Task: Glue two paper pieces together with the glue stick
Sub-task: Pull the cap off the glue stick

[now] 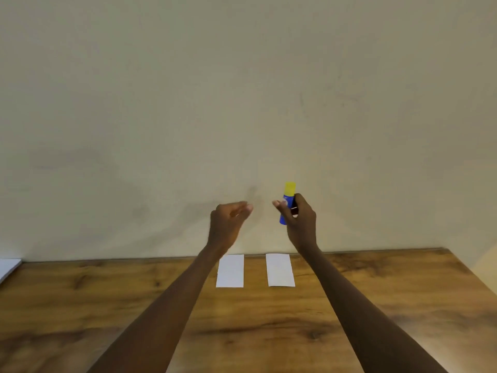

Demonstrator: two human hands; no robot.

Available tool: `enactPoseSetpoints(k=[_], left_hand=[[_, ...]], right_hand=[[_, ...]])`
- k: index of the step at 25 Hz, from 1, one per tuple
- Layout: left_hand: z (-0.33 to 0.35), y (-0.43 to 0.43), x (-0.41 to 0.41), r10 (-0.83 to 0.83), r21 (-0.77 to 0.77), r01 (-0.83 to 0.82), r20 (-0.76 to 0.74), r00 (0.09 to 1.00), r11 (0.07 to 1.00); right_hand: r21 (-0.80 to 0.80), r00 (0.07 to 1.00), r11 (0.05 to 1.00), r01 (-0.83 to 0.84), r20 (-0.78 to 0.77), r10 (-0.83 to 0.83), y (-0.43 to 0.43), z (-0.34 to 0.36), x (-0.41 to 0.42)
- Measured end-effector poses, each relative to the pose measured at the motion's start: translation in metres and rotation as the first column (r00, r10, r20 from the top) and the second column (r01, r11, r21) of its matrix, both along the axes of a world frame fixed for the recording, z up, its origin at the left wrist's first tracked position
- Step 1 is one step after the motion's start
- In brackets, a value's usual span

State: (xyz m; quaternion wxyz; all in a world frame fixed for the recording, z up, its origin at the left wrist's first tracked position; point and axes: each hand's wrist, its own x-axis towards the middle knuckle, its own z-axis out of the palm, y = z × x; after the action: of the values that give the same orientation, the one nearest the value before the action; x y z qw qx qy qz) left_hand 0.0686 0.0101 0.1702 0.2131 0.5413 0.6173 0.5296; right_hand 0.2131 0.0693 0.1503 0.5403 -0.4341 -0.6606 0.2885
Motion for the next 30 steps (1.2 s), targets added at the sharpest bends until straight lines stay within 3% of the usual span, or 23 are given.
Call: enactPoseSetpoints(k=[3,8,15,20,25,28,30], left_hand=[[0.052,-0.007,0.026,-0.077,0.108,0.053,0.236,0.969,0.993],[0.097,-0.017,0.035,0.021,0.149,-0.053,0.209,0.978,0.987],[0.122,-0.032,0.019,-0.081,0.184,0.036,0.245,0.966,0.982],[0.132,-0.036,0.016,-0.164,0.214,0.118,0.212,0.963,0.970],[0.131,-0.039,0.012,-0.296,0.210,0.249,0.239,0.925,0.945],[0.141,-0.040,0.007,-0.334,0.313,0.195,0.491,0.805,0.929],[0.148,-0.038,-0.009,-0.328,0.368,0.127,0.560,0.761,0.921]], right_hand=[[0.111,0.998,0.993,-0.048,0.057,0.042,-0.020,0.031,-0.015],[0.209,0.992,0.973,-0.101,0.093,0.083,-0.045,0.061,-0.030],[0.125,0.970,0.964,-0.236,0.097,0.224,-0.061,0.089,-0.036],[0.008,0.931,0.935,-0.356,-0.083,0.355,-0.072,0.104,-0.043],[-0.130,0.831,0.835,-0.534,-0.262,0.491,-0.076,0.114,-0.036],[-0.179,0.696,0.705,-0.687,-0.444,0.565,-0.078,0.110,-0.029],[-0.196,0.635,0.651,-0.734,-0.539,0.554,-0.079,0.103,-0.023]])
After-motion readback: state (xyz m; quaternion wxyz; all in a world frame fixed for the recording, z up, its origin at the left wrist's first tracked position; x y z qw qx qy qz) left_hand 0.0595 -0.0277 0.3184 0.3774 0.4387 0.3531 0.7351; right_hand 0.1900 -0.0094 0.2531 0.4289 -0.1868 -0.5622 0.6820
